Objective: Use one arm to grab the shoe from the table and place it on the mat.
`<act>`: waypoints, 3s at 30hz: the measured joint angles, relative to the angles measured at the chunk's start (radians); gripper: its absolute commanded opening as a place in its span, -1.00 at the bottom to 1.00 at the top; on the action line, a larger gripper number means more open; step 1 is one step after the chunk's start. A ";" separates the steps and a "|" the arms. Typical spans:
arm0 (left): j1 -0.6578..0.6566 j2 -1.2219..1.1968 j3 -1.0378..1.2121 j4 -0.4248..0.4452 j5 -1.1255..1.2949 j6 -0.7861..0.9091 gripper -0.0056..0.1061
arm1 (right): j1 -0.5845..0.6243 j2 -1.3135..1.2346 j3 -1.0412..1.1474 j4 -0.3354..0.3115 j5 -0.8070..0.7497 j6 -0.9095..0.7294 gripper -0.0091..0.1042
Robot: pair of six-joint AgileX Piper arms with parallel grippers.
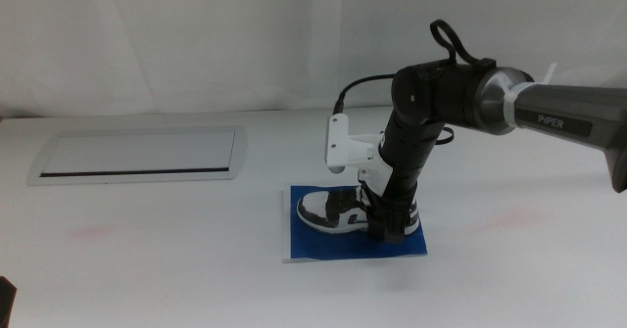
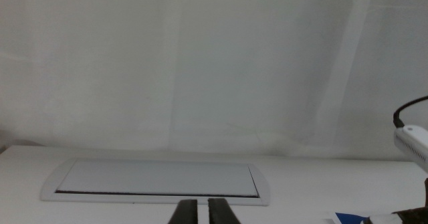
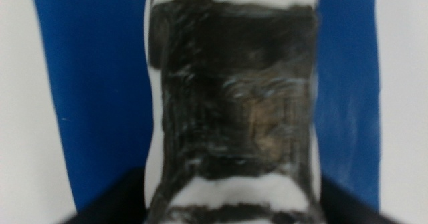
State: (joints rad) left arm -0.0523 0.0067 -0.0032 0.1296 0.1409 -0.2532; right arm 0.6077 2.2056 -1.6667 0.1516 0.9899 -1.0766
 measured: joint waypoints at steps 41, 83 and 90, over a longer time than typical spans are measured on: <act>0.000 0.000 0.000 0.000 0.000 0.000 -0.95 | -0.265 -0.527 0.000 -0.261 -0.111 1.120 0.84; 0.000 0.000 0.000 0.000 0.000 0.000 -0.95 | -0.424 -2.040 1.221 -0.391 -0.547 1.287 -0.88; 0.000 0.000 0.000 0.000 0.000 0.000 -0.95 | -0.424 -2.041 1.495 -0.398 -0.689 1.289 -0.88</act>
State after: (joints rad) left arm -0.0523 0.0067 -0.0032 0.1296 0.1409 -0.2532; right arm 0.1839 0.1646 -0.1716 -0.2465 0.3004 0.2122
